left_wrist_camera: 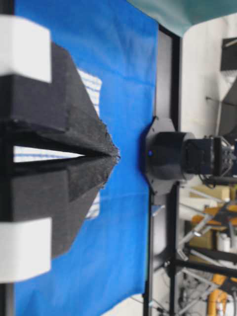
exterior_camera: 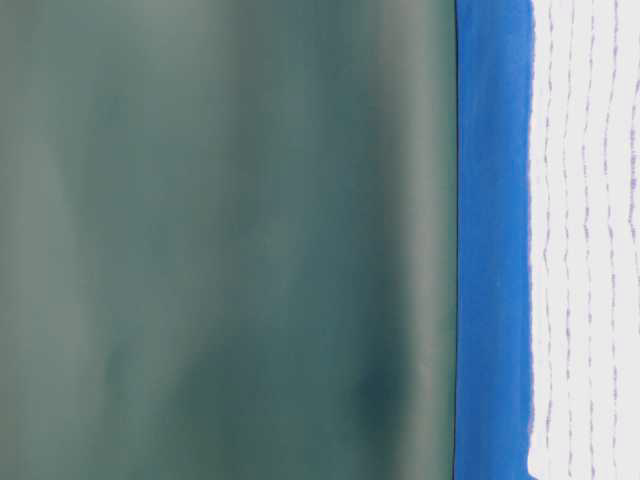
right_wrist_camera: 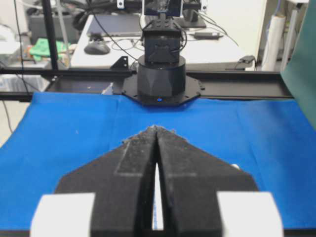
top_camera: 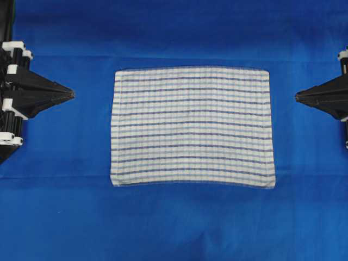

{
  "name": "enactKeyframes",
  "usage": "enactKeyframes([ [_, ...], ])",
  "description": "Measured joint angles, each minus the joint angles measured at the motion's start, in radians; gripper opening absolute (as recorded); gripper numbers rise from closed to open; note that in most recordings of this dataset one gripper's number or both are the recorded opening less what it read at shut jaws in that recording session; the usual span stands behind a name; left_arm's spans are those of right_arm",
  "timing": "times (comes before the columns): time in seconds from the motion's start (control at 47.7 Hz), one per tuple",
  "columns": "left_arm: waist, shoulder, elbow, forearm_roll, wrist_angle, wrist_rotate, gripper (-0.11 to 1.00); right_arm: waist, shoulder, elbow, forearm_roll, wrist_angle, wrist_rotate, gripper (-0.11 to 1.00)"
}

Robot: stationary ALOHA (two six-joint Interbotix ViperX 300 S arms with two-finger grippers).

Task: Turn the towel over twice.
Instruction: 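Move both grippers to the towel's far corners and pinch them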

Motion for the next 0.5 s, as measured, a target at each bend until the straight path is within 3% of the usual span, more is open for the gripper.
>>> enactKeyframes([
  [0.189,0.025,0.015,0.0,-0.017,0.0,0.017,0.0,-0.061,0.009,-0.009,0.009,0.049,0.017,0.0],
  [0.503,0.143,0.112,0.003,-0.017,0.0,0.021,0.0,-0.281,0.095,-0.023,0.014,0.178,0.061,0.0],
])
